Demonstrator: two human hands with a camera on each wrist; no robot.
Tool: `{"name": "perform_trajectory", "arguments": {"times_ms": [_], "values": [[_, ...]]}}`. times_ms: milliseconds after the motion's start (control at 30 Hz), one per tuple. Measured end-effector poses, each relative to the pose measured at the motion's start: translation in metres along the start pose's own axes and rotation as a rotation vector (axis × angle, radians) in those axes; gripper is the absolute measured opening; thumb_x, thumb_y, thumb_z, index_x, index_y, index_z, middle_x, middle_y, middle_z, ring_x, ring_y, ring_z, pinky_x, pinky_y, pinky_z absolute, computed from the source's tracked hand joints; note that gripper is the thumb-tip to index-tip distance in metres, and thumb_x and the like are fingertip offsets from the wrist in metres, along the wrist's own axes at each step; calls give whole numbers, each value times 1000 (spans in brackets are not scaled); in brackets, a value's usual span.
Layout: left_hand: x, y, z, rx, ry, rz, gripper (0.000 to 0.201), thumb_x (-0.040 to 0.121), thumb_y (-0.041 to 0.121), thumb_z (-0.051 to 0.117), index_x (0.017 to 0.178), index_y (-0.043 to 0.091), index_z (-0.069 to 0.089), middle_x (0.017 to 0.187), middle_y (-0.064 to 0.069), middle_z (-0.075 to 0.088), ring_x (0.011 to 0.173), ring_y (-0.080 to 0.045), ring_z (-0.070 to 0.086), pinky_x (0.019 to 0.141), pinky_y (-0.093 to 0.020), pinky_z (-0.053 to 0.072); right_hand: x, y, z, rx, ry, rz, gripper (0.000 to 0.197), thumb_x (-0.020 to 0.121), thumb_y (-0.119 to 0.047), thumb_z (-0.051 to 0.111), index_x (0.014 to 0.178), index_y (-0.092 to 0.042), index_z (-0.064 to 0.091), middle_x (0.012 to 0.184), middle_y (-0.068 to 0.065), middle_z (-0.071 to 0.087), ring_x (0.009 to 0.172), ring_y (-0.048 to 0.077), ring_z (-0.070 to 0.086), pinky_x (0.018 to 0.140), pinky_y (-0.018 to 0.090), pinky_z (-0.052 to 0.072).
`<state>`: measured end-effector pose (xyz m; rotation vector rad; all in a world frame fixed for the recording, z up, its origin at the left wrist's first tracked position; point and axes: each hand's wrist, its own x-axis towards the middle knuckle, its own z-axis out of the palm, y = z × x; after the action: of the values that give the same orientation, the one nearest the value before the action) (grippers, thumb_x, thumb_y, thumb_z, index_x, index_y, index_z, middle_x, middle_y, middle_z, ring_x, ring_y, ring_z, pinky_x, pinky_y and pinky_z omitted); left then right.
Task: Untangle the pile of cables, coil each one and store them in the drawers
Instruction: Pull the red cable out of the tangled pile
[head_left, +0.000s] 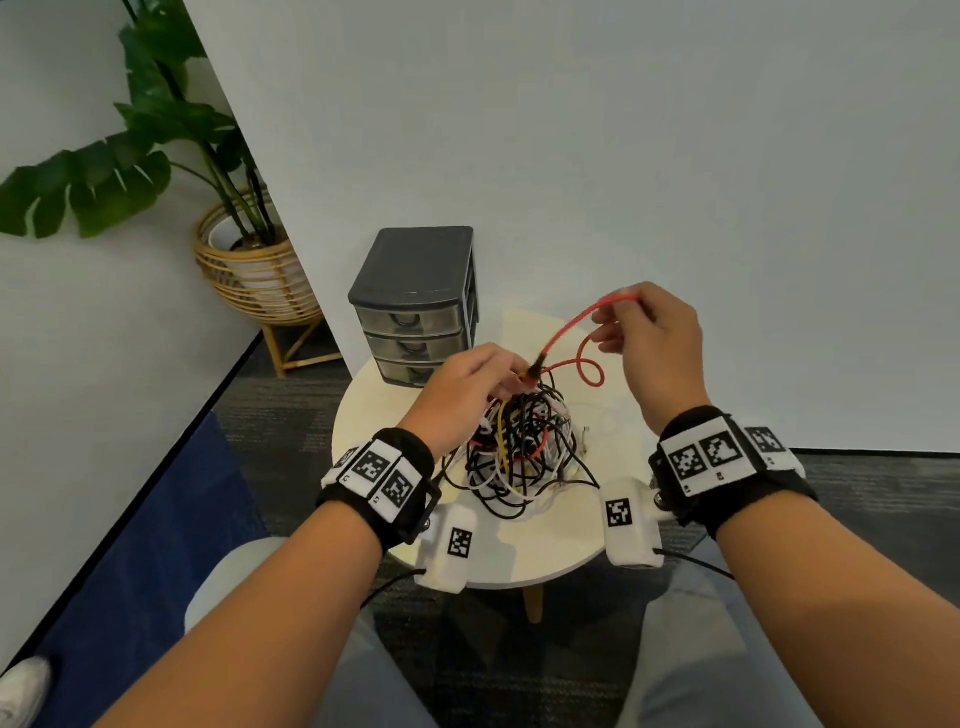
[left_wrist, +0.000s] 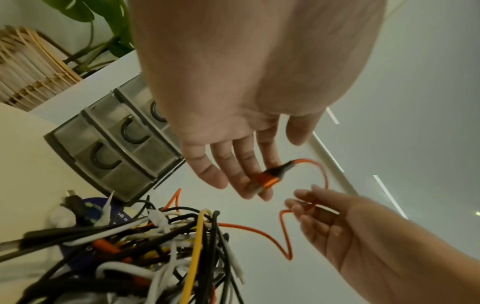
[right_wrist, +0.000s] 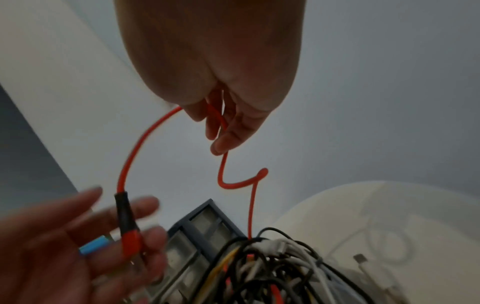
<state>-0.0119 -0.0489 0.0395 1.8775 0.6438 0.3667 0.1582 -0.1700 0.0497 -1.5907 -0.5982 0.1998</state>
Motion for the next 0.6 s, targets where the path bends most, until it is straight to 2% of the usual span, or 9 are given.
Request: {"name": "perform_trajectory", "arguments": {"times_ms": [100, 200, 267, 333, 367, 400, 467, 533, 600], "values": [[7, -13, 1, 192, 20, -33, 24, 105, 23, 51, 116, 20, 72, 112, 5, 71, 106, -11, 64, 86, -24, 46, 5, -13, -9, 142, -11, 9, 23, 82, -2, 44, 78, -4, 66, 80, 16, 67, 69, 20, 59, 65, 29, 50], [13, -23, 2, 313, 13, -50, 29, 106, 24, 48, 127, 19, 68, 126, 4, 67, 114, -10, 58, 92, -23, 41, 7, -14, -16, 171, -139, 106, 26, 65, -14, 39, 61, -1, 61, 68, 18, 61, 62, 24, 54, 59, 29, 49], [17, -26, 1, 344, 26, -71, 32, 107, 24, 46, 134, 19, 63, 131, 2, 64, 106, -6, 57, 89, -19, 40, 4, -3, -17, 128, -228, 201, 38, 76, -24, 37, 53, -4, 59, 63, 18, 60, 64, 27, 53, 62, 33, 46], [22, -29, 1, 332, 23, -94, 34, 107, 24, 45, 138, 20, 59, 133, 1, 62, 90, -2, 58, 74, -12, 40, 0, 10, -15, 20, -265, 290, 53, 95, -31, 39, 54, -2, 59, 62, 16, 61, 66, 28, 56, 66, 36, 49], [25, -29, 1, 338, 23, -99, 35, 107, 25, 45, 139, 20, 57, 134, 0, 61, 90, -2, 59, 71, -11, 40, -2, 16, -11, -70, -282, 308, 53, 98, -34, 46, 59, -3, 63, 64, 15, 63, 65, 27, 57, 68, 38, 50], [28, -32, 2, 352, 28, -97, 35, 106, 26, 46, 140, 20, 57, 135, -2, 59, 97, -7, 59, 76, -13, 42, -4, 22, -8, -155, -297, 309, 42, 98, -33, 56, 69, -4, 66, 66, 13, 65, 61, 23, 58, 68, 38, 52], [37, -36, 3, 408, 48, -106, 37, 105, 28, 49, 141, 22, 54, 140, -7, 51, 120, -20, 55, 97, -27, 46, -4, 36, -1, -275, -334, 328, 12, 92, -20, 71, 95, -10, 64, 78, 10, 67, 62, 19, 59, 65, 33, 52], [47, -40, 3, 469, 45, -158, 43, 103, 29, 51, 145, 23, 48, 143, -11, 46, 127, -28, 51, 107, -38, 44, -1, 51, 6, -396, -366, 363, 31, 87, -15, 75, 114, -15, 61, 99, 11, 68, 80, 22, 66, 74, 37, 57], [56, -40, 3, 443, 0, -211, 53, 103, 29, 50, 154, 21, 36, 138, -9, 53, 124, -27, 54, 106, -41, 46, 3, 59, 12, -532, -394, 372, 46, 86, -17, 74, 129, -13, 59, 114, 14, 68, 104, 31, 67, 92, 47, 57]]}}
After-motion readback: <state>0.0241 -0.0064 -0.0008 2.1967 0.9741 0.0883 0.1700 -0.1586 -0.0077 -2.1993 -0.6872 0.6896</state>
